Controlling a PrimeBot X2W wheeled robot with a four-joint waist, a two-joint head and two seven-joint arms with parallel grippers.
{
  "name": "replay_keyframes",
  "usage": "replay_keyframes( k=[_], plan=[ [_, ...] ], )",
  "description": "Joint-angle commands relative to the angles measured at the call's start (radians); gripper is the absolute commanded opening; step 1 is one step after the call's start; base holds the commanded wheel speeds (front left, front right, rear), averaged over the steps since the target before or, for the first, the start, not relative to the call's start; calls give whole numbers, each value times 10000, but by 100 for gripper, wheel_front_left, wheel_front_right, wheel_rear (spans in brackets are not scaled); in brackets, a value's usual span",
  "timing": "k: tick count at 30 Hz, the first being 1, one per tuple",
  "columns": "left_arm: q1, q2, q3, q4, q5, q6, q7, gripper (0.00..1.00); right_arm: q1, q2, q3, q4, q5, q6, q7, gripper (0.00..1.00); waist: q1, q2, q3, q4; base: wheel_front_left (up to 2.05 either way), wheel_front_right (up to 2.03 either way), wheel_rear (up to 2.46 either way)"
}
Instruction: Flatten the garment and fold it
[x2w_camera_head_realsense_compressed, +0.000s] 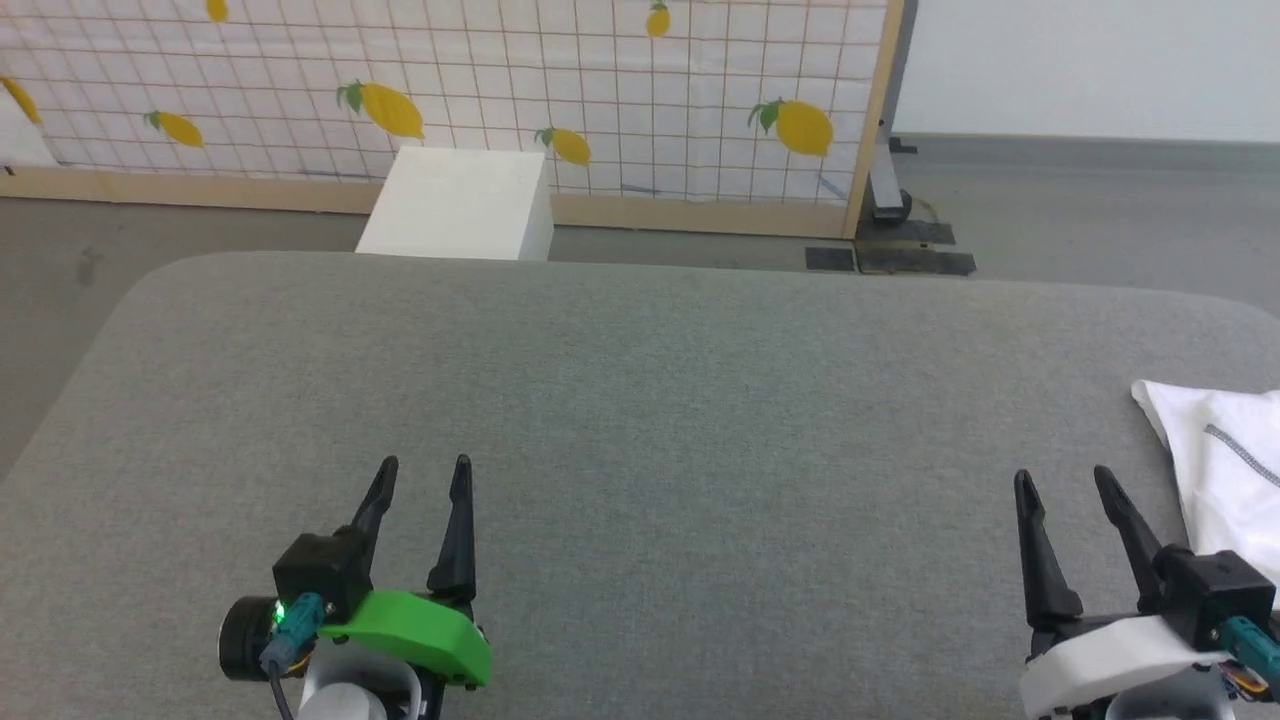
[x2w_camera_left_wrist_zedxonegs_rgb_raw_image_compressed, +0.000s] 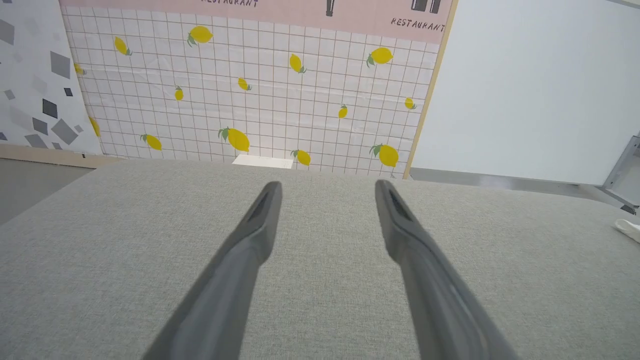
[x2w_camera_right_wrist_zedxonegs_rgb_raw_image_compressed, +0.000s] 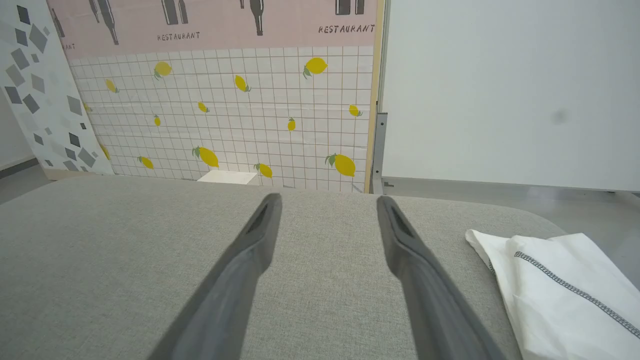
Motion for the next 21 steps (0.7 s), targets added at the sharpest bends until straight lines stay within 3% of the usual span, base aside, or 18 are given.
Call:
replay_keyframes(
  k=[1, 21],
  plan=[
    [186, -44, 14, 36, 8, -40, -41, 100, 126, 23, -4, 23, -19, -17, -107, 100, 1, 0, -79, 55, 0, 0, 0],
    [325, -111, 78, 230, -233, -184, -41, 100, 337, 38, 130, 174, 498, -17, -288, 100, 1, 0, 80, -109, 0, 0, 0]
  ],
)
